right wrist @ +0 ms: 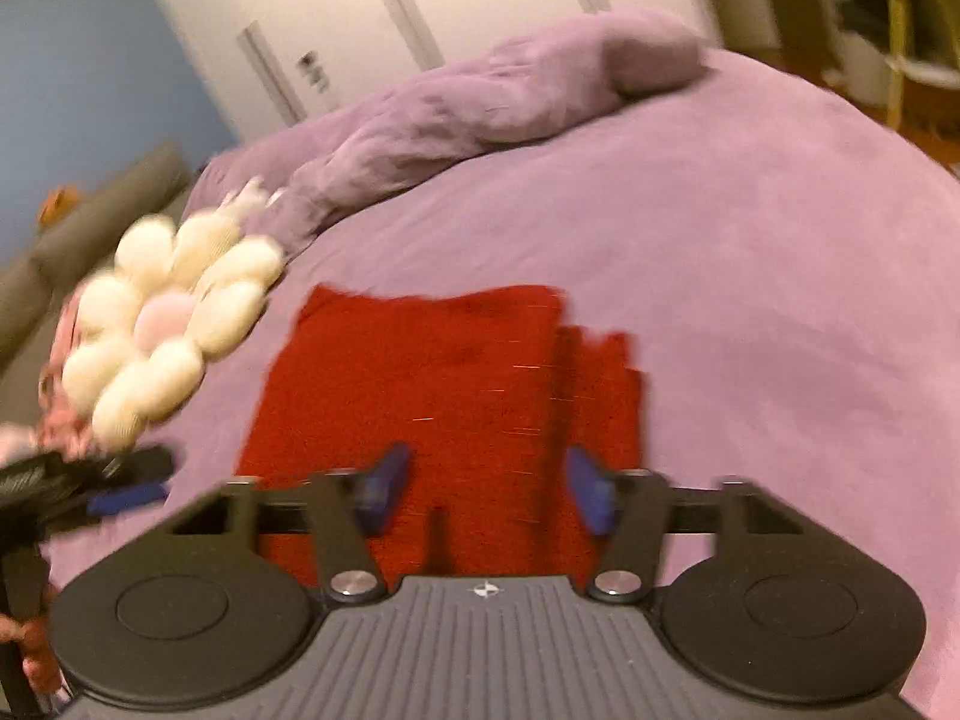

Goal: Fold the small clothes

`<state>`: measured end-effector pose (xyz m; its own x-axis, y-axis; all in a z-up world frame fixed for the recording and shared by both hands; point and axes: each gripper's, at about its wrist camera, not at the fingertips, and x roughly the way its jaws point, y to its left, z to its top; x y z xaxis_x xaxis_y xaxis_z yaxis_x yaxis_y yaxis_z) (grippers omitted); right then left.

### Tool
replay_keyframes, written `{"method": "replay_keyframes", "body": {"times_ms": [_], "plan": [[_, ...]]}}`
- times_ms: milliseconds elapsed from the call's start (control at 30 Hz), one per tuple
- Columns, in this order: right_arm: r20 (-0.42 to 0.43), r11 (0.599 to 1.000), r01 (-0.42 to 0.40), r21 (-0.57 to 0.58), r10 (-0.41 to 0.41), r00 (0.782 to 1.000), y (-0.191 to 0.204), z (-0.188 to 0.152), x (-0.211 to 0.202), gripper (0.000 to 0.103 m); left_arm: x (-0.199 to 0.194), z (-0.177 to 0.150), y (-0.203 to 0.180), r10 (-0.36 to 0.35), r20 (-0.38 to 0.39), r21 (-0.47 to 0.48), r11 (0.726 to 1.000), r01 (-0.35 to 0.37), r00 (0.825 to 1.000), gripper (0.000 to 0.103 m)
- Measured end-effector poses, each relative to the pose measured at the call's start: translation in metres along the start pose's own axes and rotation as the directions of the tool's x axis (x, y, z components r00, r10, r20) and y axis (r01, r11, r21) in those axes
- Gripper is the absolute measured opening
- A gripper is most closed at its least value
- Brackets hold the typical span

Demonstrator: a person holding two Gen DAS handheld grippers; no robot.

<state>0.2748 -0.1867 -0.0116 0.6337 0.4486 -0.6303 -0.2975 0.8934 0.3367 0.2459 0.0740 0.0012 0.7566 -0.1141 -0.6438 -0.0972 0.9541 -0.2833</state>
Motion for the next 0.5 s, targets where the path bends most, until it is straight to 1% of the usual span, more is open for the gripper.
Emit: {"method": "replay_keyframes", "body": {"times_ms": [33, 67, 133, 200, 233, 267, 333, 367, 433, 500], "plan": [[-0.003, 0.999, 0.024, -0.043, -0.025, 1.0, 0.008, 0.002, 0.008, 0.041, 0.006, 0.001, -0.009, 0.036, -0.012, 0.024, 0.999, -0.036, 0.999, 0.084], [0.004, 0.994, 0.049, -0.093, -0.049, 0.999, 0.016, 0.0, 0.012, 0.04, 0.014, 0.0, -0.016, 0.059, -0.036, 0.055, 0.997, -0.057, 0.998, 0.084], [0.004, 0.984, 0.095, -0.149, -0.096, 0.995, 0.024, -0.003, 0.023, 0.039, 0.019, -0.011, -0.021, 0.089, -0.054, 0.091, 0.992, -0.084, 0.995, 0.084], [-0.023, 0.98, 0.127, -0.154, -0.132, 0.991, 0.016, -0.009, 0.029, 0.036, 0.024, -0.015, -0.027, 0.113, -0.055, 0.127, 0.986, -0.106, 0.992, 0.084], [-0.021, 0.974, 0.149, -0.172, -0.155, 0.988, 0.013, -0.014, 0.029, 0.035, 0.029, -0.016, -0.031, 0.12, -0.058, 0.146, 0.983, -0.111, 0.991, 0.084], [-0.019, 0.962, 0.188, -0.198, -0.195, 0.981, 0.009, -0.018, 0.033, 0.032, 0.034, -0.017, -0.034, 0.13, -0.065, 0.165, 0.979, -0.118, 0.989, 0.084], [-0.007, 0.942, 0.239, -0.237, -0.248, 0.969, 0.0, -0.024, 0.042, 0.032, 0.046, -0.02, -0.037, 0.127, -0.084, 0.172, 0.979, -0.111, 0.988, 0.084], [-0.004, 0.934, 0.258, -0.245, -0.267, 0.964, -0.002, -0.026, 0.049, 0.032, 0.051, -0.022, -0.039, 0.125, -0.085, 0.173, 0.979, -0.108, 0.989, 0.085], [0.012, 0.922, 0.288, -0.259, -0.295, 0.955, -0.009, -0.029, 0.061, 0.037, 0.061, -0.027, -0.047, 0.146, -0.073, 0.192, 0.973, -0.13, 0.987, 0.088], [-0.016, 0.94, 0.282, -0.192, -0.29, 0.957, -0.021, -0.024, 0.066, 0.049, 0.071, -0.031, -0.052, 0.168, -0.054, 0.206, 0.966, -0.153, 0.984, 0.092]]}}
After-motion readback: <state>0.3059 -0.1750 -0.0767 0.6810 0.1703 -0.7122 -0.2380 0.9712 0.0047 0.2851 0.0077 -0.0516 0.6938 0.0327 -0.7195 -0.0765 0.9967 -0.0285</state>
